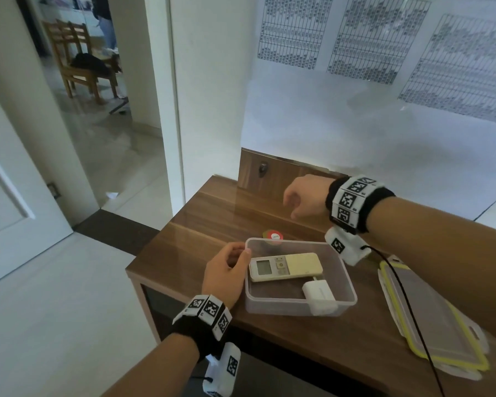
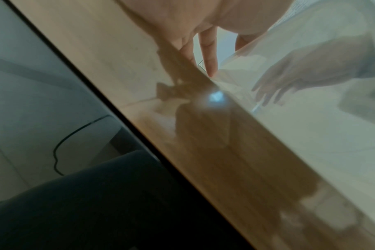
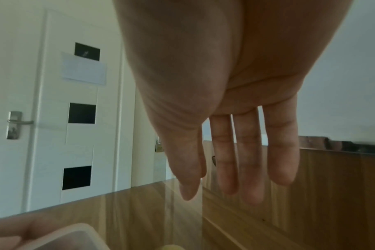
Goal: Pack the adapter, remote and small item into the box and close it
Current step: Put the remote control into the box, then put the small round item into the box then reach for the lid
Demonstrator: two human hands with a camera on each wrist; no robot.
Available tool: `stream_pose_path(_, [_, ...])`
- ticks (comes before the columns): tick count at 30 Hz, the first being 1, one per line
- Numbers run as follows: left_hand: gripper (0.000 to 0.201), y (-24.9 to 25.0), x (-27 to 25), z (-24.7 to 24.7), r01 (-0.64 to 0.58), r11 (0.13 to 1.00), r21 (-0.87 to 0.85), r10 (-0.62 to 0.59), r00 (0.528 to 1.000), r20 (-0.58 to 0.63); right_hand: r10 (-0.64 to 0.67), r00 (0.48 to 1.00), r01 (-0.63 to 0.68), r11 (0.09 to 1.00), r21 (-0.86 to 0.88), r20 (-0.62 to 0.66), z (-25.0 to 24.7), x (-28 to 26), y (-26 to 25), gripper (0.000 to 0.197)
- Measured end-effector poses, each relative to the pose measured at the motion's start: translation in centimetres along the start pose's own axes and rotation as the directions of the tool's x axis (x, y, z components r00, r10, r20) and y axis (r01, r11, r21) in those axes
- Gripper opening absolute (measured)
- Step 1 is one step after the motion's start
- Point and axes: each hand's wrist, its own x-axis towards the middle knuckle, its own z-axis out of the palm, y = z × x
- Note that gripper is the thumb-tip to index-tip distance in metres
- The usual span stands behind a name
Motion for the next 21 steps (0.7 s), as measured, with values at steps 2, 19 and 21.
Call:
stream_pose_path(2, [0.018,-0.2,0.1,0.0,-0.011,1.0,-0.012,0.011,1.0,0.008,0.009,0.999,-0.008,1.0,-0.024,0.052,0.6,1.7,-0.8,0.041])
stream_pose_path(19, [0.014,-0.9,0.5,-0.3,-0.07,0.998,0.011,0.069,0.997,0.039,-0.059,0.978,0.062,0.998,-0.011,0.2,1.9,4.6,-3.6,0.038])
stream_pose_path(21, [0.015,-0.8,0.5,-0.2,-0.057,0.998,0.01,0.057,0.998,0.033,-0.092,0.989,0.085,0.995,0.061,0.117,0.7,3.0,-3.0,0.041])
